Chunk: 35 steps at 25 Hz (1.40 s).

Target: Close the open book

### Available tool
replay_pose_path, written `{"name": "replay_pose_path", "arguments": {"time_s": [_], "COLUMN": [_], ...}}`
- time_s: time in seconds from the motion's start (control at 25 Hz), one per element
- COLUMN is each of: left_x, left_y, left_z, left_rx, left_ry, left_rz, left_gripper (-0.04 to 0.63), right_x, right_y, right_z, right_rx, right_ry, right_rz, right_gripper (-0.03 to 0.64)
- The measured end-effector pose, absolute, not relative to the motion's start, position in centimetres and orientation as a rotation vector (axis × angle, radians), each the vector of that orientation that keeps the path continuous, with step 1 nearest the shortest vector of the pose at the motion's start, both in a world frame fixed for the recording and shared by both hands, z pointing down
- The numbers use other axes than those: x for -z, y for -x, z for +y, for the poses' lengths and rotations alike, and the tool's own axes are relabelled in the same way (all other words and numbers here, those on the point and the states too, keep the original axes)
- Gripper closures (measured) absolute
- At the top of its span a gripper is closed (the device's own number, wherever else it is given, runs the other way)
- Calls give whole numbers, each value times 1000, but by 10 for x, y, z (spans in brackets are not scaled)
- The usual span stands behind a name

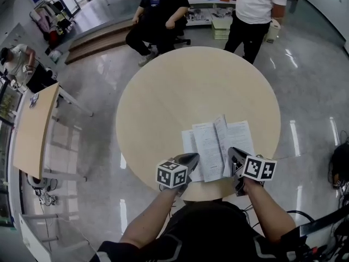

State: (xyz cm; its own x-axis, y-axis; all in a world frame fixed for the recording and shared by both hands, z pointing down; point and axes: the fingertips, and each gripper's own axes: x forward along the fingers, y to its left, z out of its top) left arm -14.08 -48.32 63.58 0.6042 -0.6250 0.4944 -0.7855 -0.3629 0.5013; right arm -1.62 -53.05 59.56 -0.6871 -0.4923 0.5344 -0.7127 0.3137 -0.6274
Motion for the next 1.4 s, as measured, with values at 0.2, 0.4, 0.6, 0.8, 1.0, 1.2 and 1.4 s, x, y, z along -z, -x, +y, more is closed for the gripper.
{"name": "replay_pose_path", "arguments": {"time_s": [0.2,0.4,0.6,0.8,1.0,1.2,1.4], "left_x": [-635,-631,-632,-635,-639,-644,-650], "left_y": [129,125,121,119,116,111,110], "left_z": [-480,-479,-485,-480,-474,-475,-470], "left_rx": [-312,-330,-343,-361,-376,-391,-401], "left_ry": [-2102,-2089,-2073,-2065,-2047,-2035,-2029], "left_rz": [-1092,-1102,-1114,-1112,-1110,-1110,-1105], "left_gripper": [601,602,602,603,603,603,601], "right_x": [-603,-612,-626,-643,-675,-698,-716], "right_y": [-19,-46,-68,-84,-96,-107,-112], "right_z": [-542,-553,-566,-564,-555,-559,-558], "right_rx": [-1402,-1538,-1620,-1719,-1720,-1691,-1604], "right_ry": [-1065,-957,-859,-824,-822,-879,-915], "right_rz": [-2333,-2373,-2408,-2418,-2350,-2294,-2235], "right_gripper": [581,581,581,581,580,579,580]}}
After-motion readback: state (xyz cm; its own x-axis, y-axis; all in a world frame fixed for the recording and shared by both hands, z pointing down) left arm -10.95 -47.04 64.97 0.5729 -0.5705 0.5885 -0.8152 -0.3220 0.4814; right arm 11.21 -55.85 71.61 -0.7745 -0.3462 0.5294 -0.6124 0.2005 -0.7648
